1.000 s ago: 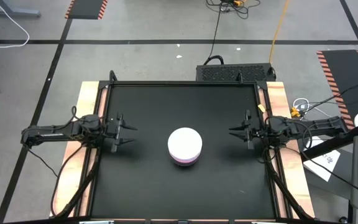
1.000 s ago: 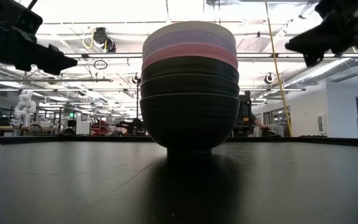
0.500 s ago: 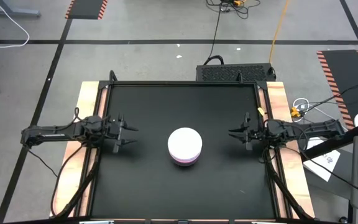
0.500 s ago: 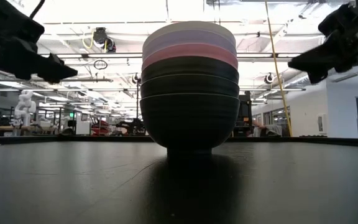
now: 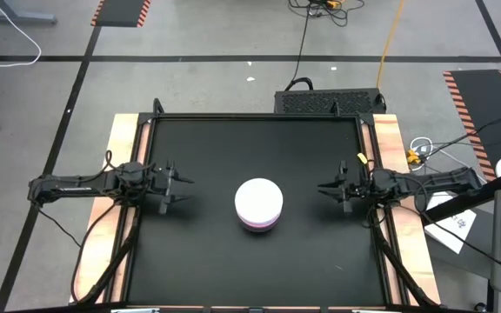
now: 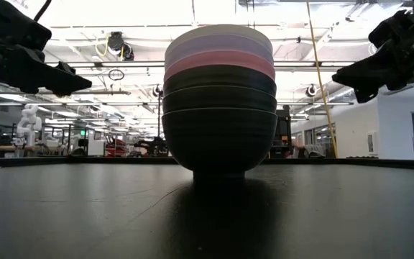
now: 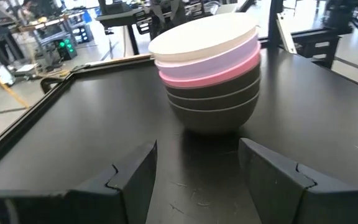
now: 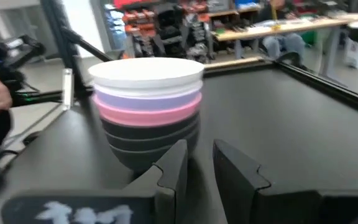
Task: Nest bowls inside each other
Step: Return to Home Position
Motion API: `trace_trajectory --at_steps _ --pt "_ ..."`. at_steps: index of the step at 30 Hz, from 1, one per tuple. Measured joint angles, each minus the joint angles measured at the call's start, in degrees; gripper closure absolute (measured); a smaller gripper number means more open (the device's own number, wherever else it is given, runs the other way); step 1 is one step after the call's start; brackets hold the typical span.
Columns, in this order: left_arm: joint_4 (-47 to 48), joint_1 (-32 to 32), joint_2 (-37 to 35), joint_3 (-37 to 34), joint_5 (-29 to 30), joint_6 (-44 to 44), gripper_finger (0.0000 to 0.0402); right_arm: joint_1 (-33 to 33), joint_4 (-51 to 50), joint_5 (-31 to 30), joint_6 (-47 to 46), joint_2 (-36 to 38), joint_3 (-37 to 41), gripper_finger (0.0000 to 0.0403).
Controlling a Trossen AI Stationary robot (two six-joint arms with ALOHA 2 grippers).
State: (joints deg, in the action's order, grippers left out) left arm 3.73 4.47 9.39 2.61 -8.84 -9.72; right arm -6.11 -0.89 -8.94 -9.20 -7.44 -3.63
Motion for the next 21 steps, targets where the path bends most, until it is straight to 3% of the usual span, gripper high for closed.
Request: trace_trajectory --at_steps 8,21 --pt "-0.46 0.0 0.0 0.0 -3.63 -2.22 0.0172 0.0 2.3 5.98 1.4 0.01 2.64 0.0334" --pt "-0.46 0.0 0.0 0.0 -3.65 -2.16 0.0172 4.66 3.48 1.63 8.1 2.12 2.75 0.0334"
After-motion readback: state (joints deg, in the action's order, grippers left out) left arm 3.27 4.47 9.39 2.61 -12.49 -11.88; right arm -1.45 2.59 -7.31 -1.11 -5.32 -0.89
